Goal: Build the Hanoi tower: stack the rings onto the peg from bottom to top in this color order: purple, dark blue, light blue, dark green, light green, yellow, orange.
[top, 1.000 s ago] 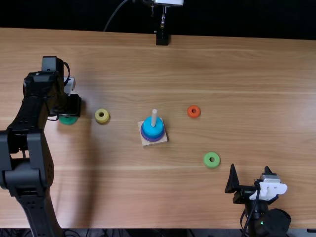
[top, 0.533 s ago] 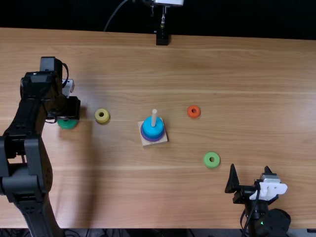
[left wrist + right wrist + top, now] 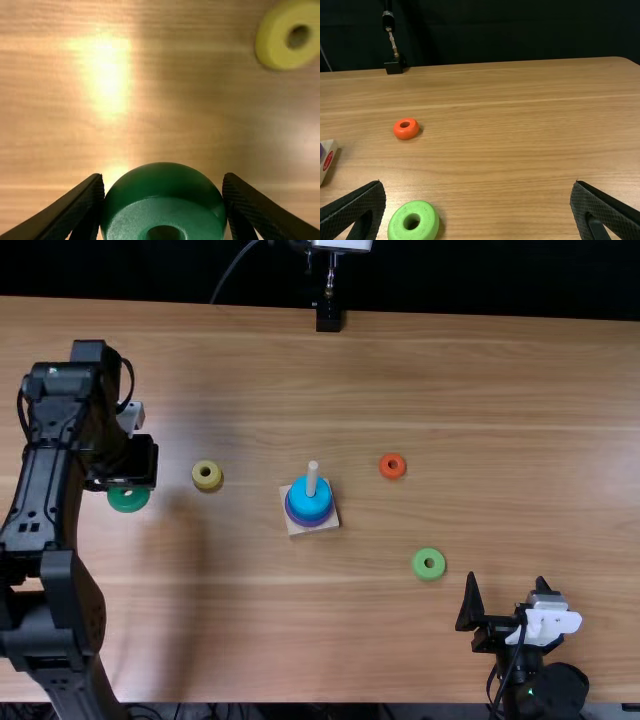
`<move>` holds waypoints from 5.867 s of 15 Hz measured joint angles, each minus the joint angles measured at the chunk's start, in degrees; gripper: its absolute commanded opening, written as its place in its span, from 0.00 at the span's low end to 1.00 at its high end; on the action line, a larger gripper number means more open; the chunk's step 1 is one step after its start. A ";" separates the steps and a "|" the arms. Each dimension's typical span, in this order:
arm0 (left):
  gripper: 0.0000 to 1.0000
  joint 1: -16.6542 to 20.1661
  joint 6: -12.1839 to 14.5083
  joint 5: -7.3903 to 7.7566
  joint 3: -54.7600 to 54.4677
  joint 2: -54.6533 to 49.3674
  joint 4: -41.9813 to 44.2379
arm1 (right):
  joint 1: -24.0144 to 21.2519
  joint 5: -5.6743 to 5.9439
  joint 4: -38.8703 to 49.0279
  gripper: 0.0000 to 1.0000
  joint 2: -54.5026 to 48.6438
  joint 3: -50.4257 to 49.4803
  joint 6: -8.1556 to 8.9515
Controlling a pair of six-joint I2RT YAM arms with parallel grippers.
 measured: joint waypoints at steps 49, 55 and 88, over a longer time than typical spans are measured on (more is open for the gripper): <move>0.00 -34.53 -24.39 0.46 32.37 9.51 -3.78 | 0.00 -0.02 0.02 1.00 0.00 0.00 0.00; 1.00 -34.53 -25.09 0.70 32.35 10.58 -8.17 | 0.00 -0.02 0.02 1.00 0.00 0.00 0.02; 1.00 -2.93 5.46 0.22 -93.94 -101.81 62.71 | -0.02 0.00 0.04 1.00 0.00 0.00 -0.02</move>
